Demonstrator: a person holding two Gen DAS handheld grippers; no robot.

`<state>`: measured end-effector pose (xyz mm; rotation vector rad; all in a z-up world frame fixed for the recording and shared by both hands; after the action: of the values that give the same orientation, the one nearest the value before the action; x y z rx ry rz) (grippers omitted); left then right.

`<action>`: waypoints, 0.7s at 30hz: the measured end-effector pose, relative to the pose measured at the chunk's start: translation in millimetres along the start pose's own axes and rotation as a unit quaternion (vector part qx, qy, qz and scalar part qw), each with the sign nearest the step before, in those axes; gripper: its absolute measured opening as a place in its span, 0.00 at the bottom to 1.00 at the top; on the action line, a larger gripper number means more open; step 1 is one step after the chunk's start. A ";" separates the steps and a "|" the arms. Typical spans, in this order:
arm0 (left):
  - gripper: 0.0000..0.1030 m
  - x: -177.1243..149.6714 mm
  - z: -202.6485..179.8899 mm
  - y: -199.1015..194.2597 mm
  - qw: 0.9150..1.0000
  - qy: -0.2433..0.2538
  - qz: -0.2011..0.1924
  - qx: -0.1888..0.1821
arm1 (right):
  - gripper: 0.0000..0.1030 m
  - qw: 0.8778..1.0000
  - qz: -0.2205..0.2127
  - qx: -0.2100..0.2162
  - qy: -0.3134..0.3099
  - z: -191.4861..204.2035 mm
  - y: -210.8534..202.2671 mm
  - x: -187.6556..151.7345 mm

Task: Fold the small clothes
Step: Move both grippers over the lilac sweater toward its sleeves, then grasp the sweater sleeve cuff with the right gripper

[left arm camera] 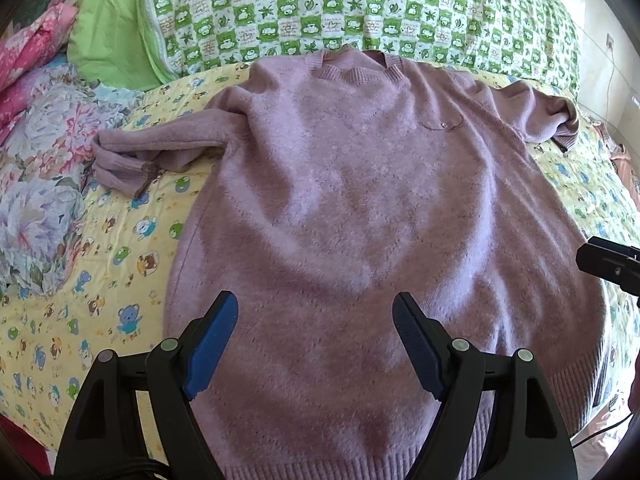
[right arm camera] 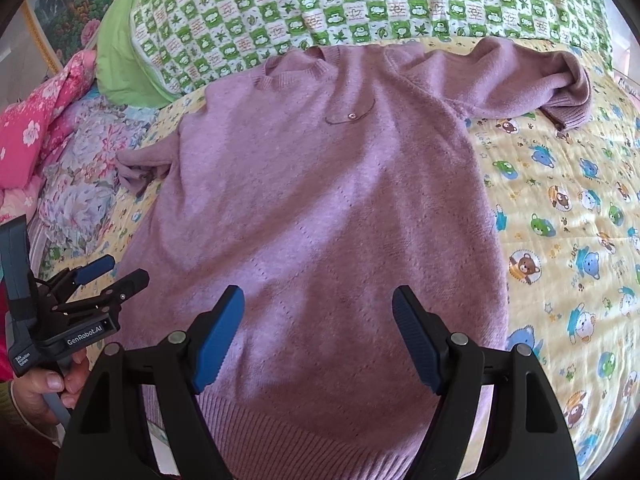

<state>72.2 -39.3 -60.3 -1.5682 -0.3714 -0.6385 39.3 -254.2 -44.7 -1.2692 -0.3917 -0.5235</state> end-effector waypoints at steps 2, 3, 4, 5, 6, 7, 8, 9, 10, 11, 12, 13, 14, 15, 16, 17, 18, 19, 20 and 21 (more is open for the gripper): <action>0.78 7.9 -1.4 5.2 1.000 0.002 0.005 0.000 | 0.75 1.000 -0.005 0.000 0.008 -7.8 -1.2 5.5; 0.78 13.2 -1.9 7.8 1.000 0.001 0.004 -0.001 | 0.75 1.000 -0.010 -0.002 0.016 -15.4 -2.1 10.0; 0.78 18.5 -2.0 10.1 1.000 0.000 0.002 -0.001 | 0.75 1.000 -0.015 -0.008 0.026 -26.6 -2.8 16.5; 0.78 26.1 -1.9 13.4 1.000 -0.002 0.000 -0.001 | 0.75 0.999 -0.021 -0.017 0.037 -39.9 -3.0 23.8; 0.78 33.4 -1.5 17.2 1.000 -0.004 -0.001 -0.001 | 0.75 0.998 -0.024 -0.029 0.047 -53.3 -2.5 30.8; 0.78 40.1 -1.1 20.3 1.000 -0.008 -0.004 -0.001 | 0.75 0.997 -0.028 -0.044 0.062 -71.6 -2.4 39.9; 0.78 47.8 -0.4 25.3 1.000 -0.010 -0.002 0.000 | 0.75 0.995 -0.037 -0.056 0.079 -92.4 -3.2 50.7; 0.78 57.5 -0.3 31.4 1.000 -0.012 -0.001 0.001 | 0.75 0.992 -0.045 -0.069 0.092 -111.3 -3.5 61.5; 0.78 66.1 -0.6 37.7 1.000 -0.013 0.002 0.003 | 0.75 0.990 -0.049 -0.085 0.103 -127.6 -3.4 72.2; 0.78 73.3 -0.8 42.1 1.000 -0.015 0.000 0.004 | 0.75 0.987 -0.054 -0.104 0.114 -146.0 -3.2 83.0; 0.78 83.3 -2.0 49.0 1.000 -0.016 -0.002 0.004 | 0.75 0.983 -0.059 -0.121 0.127 -166.0 -2.6 94.5; 0.78 90.0 -2.7 54.5 1.000 -0.015 -0.002 0.005 | 0.75 0.979 -0.066 -0.133 0.141 -186.2 -1.6 107.1; 0.78 98.0 -4.3 61.5 1.000 -0.014 0.000 0.006 | 0.75 0.975 -0.072 -0.146 0.152 -203.1 -0.7 118.3; 0.78 105.7 -5.7 68.1 1.000 -0.014 0.001 0.008 | 0.75 0.969 -0.079 -0.165 0.164 -224.4 0.8 131.8; 0.78 112.2 -6.4 73.4 1.000 -0.015 0.000 0.008 | 0.75 0.966 -0.082 -0.177 0.170 -238.3 3.2 142.0; 0.78 118.9 -7.0 79.1 1.000 -0.015 0.000 0.008 | 0.75 0.962 -0.087 -0.190 0.176 -254.1 5.6 153.3; 0.78 126.6 -8.2 86.4 1.000 -0.014 0.000 0.012 | 0.75 0.959 -0.091 -0.201 0.180 -268.6 8.6 163.9; 0.78 132.8 -8.9 91.6 1.000 -0.014 -0.001 0.015 | 0.74 0.956 -0.093 -0.210 0.182 -279.8 11.0 171.7; 0.78 138.7 -10.0 98.0 1.000 -0.013 0.000 0.016 | 0.73 0.954 -0.094 -0.218 0.183 -291.5 14.8 181.1; 0.78 146.4 -10.9 106.5 1.000 -0.011 0.001 0.017 | 0.69 0.954 -0.094 -0.221 0.181 -298.5 19.1 188.7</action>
<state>248.5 -81.8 -57.9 -1.5435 -0.3958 -0.6115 202.6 -567.7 -32.9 -1.5329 -0.0839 -1.0305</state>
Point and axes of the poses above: each gripper's, at about its wrist camera, not at the fingertips, and y roughly the way its jaws point, z to its left, x to its top, the point moved 4 cm from there along y, roughly the way its jaws point, and after that the axes turned 3 degrees about -x, right-handed, at the moved point
